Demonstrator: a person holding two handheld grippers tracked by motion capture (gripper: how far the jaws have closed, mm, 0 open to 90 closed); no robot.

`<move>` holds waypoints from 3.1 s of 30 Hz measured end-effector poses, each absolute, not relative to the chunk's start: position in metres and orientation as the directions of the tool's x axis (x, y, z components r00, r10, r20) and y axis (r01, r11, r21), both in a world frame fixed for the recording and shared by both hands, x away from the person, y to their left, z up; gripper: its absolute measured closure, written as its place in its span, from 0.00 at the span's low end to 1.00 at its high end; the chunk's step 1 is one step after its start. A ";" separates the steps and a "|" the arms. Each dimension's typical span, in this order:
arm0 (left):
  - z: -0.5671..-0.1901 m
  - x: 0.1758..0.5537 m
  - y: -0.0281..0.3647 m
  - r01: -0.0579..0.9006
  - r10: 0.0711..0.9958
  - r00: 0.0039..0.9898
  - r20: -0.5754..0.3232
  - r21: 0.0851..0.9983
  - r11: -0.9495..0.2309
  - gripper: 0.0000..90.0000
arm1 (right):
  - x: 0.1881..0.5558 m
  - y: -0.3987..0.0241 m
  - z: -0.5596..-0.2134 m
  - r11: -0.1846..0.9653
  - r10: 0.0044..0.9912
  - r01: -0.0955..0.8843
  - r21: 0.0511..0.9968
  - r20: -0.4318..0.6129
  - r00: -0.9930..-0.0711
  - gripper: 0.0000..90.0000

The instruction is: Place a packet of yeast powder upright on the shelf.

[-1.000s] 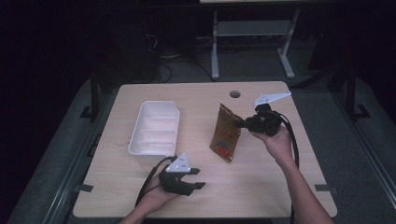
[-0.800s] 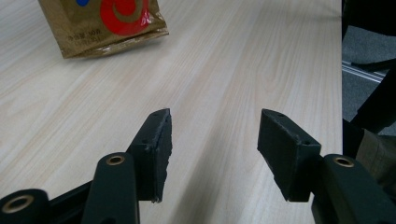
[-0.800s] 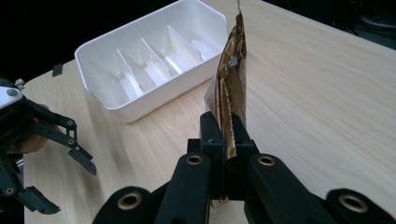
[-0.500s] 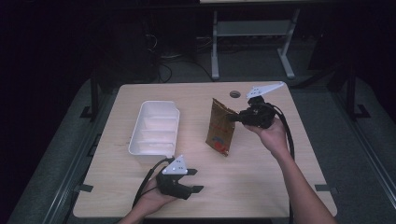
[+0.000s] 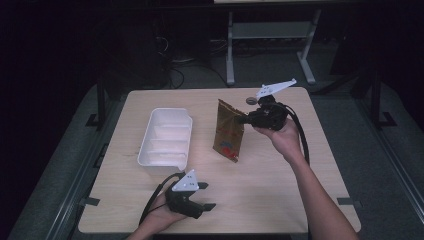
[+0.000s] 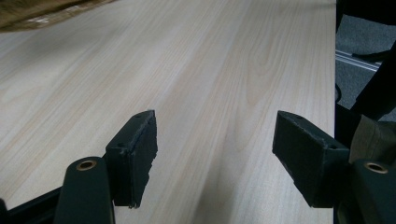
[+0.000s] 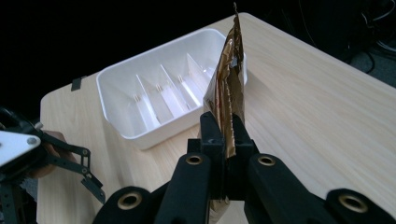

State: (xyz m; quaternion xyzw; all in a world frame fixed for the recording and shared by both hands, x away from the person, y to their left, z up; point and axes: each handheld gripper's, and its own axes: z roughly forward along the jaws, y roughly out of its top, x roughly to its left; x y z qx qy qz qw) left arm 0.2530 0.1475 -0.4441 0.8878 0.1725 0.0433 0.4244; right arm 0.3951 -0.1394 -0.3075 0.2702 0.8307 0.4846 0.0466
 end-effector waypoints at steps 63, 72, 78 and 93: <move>-0.444 0.249 0.150 0.221 0.309 0.950 -0.036 0.777 -0.590 0.28 | 0.417 -0.002 -0.263 0.422 0.246 0.267 0.866 0.174 -0.953 0.99; -0.445 0.248 0.149 0.221 0.306 0.951 -0.037 0.774 -0.593 0.28 | 0.419 0.020 -0.273 0.426 0.216 0.269 0.864 0.192 -0.957 0.99; -0.444 0.249 0.151 0.226 0.312 0.949 -0.041 0.778 -0.586 0.27 | 0.419 0.033 -0.279 0.444 0.196 0.261 0.857 0.191 -0.962 0.99; -0.443 0.249 0.153 0.224 0.316 0.948 -0.036 0.782 -0.582 0.27 | 0.422 0.053 -0.296 0.475 0.169 0.268 0.838 0.213 -0.962 0.99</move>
